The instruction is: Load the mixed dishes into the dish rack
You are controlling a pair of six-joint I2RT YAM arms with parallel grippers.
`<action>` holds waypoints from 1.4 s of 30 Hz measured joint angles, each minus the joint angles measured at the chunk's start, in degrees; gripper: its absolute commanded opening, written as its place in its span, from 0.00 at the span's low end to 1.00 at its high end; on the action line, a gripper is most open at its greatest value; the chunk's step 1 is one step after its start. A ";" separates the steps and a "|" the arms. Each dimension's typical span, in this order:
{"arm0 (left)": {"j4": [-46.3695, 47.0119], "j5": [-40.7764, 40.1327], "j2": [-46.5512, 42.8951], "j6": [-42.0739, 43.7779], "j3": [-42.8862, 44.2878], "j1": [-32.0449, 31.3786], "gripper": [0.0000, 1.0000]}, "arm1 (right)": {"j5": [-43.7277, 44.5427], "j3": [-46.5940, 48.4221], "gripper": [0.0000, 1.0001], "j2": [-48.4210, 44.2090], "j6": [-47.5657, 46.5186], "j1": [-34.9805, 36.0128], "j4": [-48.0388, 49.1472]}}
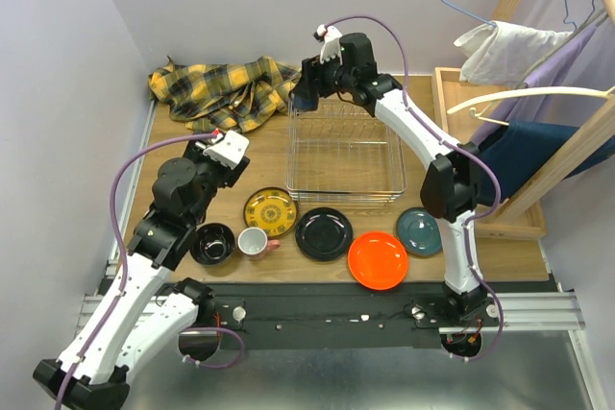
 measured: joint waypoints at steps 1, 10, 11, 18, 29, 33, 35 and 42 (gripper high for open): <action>0.02 0.00 0.11 0.02 0.00 0.09 0.73 | 1.22 0.00 0.09 0.07 -1.92 0.00 1.66; 0.00 0.02 1.77 -0.02 0.00 0.83 0.73 | 6.16 0.13 0.09 3.28 -14.25 0.00 13.51; 0.00 0.04 1.95 -0.02 0.00 0.92 0.73 | 6.36 -0.09 0.09 3.52 -14.67 0.00 14.12; -0.13 0.07 4.35 -0.04 0.37 1.20 0.73 | 7.34 -9.40 0.08 4.68 -19.63 0.00 27.71; -2.54 0.42 6.40 -0.02 2.08 1.53 0.74 | 8.35 -10.51 0.07 8.83 -23.08 -0.50 39.30; -3.30 0.96 7.58 -0.04 3.13 1.53 0.74 | 8.81 -11.78 0.07 9.44 -23.28 -0.74 43.25; -3.30 1.11 8.09 -0.04 3.54 1.55 0.74 | 9.20 -12.59 0.07 9.90 -23.34 -0.76 44.96; -3.48 1.31 9.01 -0.02 4.39 1.57 0.74 | 10.56 -15.32 0.08 11.39 -23.45 -0.94 48.68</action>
